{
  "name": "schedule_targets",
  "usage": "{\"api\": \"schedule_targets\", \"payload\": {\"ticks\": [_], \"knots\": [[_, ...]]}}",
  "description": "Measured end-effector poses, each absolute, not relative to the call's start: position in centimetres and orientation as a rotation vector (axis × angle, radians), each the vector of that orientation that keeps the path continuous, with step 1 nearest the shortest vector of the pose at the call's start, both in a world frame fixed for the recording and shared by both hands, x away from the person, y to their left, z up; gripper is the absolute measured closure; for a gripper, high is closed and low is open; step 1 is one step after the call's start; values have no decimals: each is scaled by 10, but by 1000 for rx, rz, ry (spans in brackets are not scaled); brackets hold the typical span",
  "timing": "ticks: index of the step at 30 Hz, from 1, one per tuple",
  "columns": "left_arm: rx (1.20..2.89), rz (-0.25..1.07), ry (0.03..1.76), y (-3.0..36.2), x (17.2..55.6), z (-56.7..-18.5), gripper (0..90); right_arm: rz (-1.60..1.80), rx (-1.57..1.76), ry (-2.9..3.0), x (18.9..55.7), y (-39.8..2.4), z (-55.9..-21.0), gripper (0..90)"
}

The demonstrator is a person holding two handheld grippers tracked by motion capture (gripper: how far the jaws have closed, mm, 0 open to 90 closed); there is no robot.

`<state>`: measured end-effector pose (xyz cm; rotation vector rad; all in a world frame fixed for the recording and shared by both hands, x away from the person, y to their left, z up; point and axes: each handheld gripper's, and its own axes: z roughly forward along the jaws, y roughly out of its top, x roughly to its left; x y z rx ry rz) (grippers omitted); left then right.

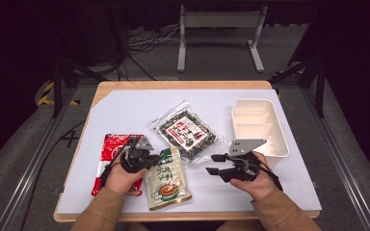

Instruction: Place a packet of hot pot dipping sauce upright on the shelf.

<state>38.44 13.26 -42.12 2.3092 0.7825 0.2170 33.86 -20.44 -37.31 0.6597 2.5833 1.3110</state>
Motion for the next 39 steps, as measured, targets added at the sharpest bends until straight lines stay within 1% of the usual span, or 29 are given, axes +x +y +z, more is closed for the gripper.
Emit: {"api": "schedule_targets", "payload": {"ticks": [8, 16, 21, 24, 27, 31, 34, 39], "knots": [[2219, 220, 686, 138, 369, -389, 847, 1344, 635, 2566, 336, -206, -366, 544], [2128, 206, 508, 140, 343, -354, 851, 1383, 612, 2549, 332, -210, -353, 544], [2088, 191, 401, 137, 327, -337, 853, 1399, 579, 2574, 329, -210, -347, 590], [2080, 175, 349, 134, 321, -333, 852, 1402, 539, 2582, 326, -209, -341, 605], [2082, 175, 318, 131, 316, -330, 852, 1413, 500, 2594, 324, -208, -335, 590], [2076, 201, 266, 129, 309, -325, 852, 1375, 423, 2596, 322, -202, -325, 580], [2056, 213, 245, 128, 306, -322, 852, 1361, 367, 2621, 322, -194, -316, 591], [2066, 232, 222, 124, 302, -321, 852, 1264, 264, 2675, 323, -179, -303, 576]]}}
